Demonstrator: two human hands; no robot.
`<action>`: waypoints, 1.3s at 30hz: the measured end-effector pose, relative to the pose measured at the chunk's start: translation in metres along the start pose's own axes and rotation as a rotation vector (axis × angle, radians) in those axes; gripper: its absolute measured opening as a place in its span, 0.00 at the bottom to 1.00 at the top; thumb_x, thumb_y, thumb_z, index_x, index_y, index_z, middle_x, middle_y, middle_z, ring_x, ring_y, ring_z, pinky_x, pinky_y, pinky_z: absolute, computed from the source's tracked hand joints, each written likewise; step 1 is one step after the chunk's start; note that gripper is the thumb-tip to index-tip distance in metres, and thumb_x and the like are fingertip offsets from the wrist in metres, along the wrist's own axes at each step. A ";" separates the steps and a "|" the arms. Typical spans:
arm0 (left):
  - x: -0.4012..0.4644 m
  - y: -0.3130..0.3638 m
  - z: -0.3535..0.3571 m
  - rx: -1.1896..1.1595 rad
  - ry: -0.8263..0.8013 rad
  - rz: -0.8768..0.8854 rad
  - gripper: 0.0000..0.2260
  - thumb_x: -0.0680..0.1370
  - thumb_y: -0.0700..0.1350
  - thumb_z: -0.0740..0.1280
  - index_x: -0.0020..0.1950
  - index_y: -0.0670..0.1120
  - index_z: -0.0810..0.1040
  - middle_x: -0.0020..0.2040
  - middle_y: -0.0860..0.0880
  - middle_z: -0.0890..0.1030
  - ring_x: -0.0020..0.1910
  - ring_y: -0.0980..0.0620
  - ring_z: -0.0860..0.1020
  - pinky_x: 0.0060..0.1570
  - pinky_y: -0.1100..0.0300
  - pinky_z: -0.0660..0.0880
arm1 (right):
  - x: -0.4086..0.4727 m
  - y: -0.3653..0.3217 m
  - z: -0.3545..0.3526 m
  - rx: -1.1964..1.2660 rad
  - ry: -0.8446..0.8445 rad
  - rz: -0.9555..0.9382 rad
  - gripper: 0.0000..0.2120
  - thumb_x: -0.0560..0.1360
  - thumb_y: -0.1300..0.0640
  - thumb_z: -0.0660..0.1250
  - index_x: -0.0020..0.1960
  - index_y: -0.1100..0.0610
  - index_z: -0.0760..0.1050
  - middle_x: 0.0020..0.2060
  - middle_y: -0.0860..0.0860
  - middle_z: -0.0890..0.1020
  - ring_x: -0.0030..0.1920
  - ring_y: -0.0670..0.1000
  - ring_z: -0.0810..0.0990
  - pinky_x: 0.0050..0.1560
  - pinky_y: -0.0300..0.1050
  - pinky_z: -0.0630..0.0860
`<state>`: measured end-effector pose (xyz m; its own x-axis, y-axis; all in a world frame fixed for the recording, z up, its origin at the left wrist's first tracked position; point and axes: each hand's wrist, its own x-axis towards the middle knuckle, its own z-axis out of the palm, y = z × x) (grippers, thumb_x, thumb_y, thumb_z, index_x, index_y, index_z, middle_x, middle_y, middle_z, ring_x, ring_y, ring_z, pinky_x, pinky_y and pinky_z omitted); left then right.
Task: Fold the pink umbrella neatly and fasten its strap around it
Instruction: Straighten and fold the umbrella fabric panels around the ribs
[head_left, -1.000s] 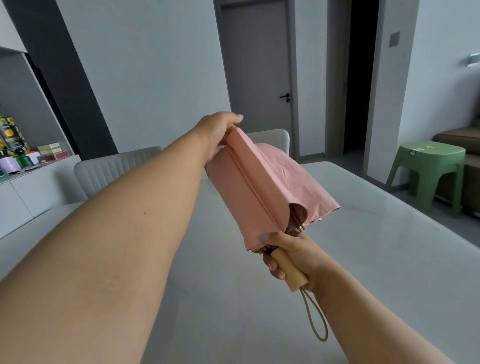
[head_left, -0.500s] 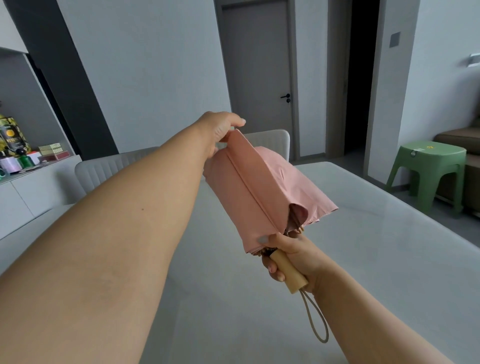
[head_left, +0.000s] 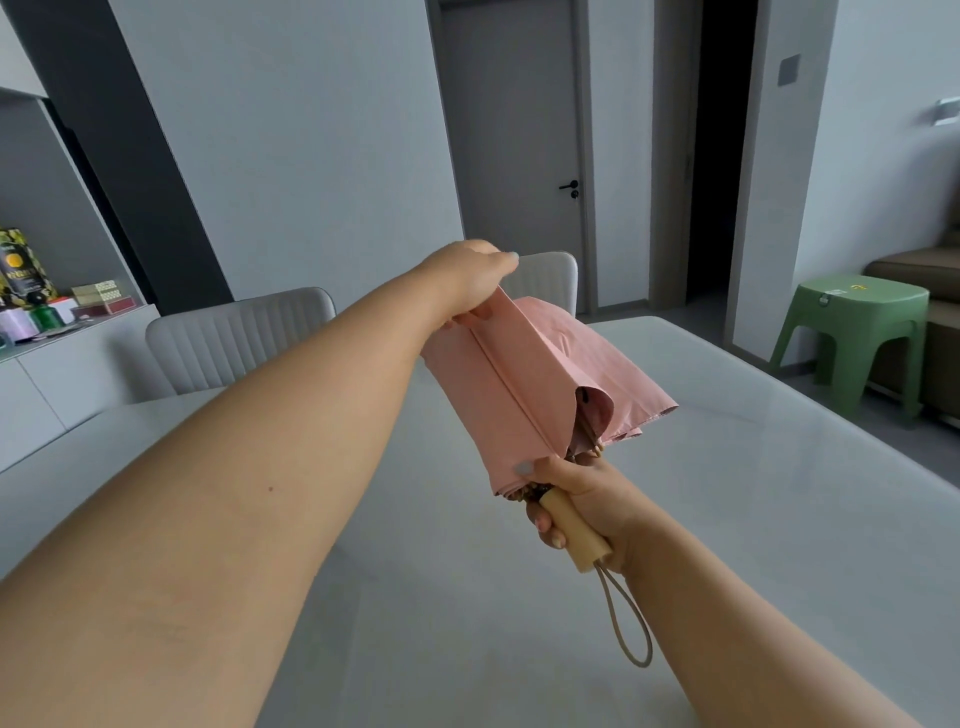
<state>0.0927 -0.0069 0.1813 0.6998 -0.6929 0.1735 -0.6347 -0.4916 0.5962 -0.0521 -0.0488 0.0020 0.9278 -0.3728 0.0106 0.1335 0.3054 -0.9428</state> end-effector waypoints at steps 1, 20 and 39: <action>-0.001 -0.001 0.002 0.010 -0.018 -0.018 0.17 0.76 0.57 0.58 0.56 0.49 0.78 0.42 0.48 0.83 0.42 0.44 0.83 0.49 0.54 0.77 | 0.000 0.000 0.000 0.005 0.005 0.002 0.17 0.70 0.60 0.70 0.55 0.65 0.72 0.36 0.60 0.77 0.23 0.51 0.73 0.21 0.40 0.70; -0.003 -0.059 0.022 -0.401 0.084 0.043 0.13 0.75 0.35 0.72 0.57 0.43 0.77 0.59 0.41 0.79 0.52 0.44 0.81 0.56 0.46 0.80 | 0.002 -0.002 -0.002 0.114 -0.102 -0.049 0.43 0.47 0.37 0.83 0.48 0.63 0.72 0.33 0.55 0.79 0.23 0.48 0.72 0.19 0.36 0.68; -0.004 -0.072 0.028 -0.583 0.093 0.088 0.17 0.78 0.36 0.68 0.65 0.48 0.74 0.53 0.46 0.79 0.47 0.49 0.80 0.39 0.57 0.80 | 0.000 -0.003 -0.003 0.114 0.048 -0.058 0.20 0.70 0.53 0.72 0.53 0.63 0.70 0.41 0.63 0.77 0.22 0.51 0.71 0.19 0.38 0.66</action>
<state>0.1264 0.0166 0.1161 0.6948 -0.6563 0.2942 -0.4257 -0.0455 0.9037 -0.0535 -0.0517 0.0036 0.8999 -0.4337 0.0451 0.2275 0.3787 -0.8971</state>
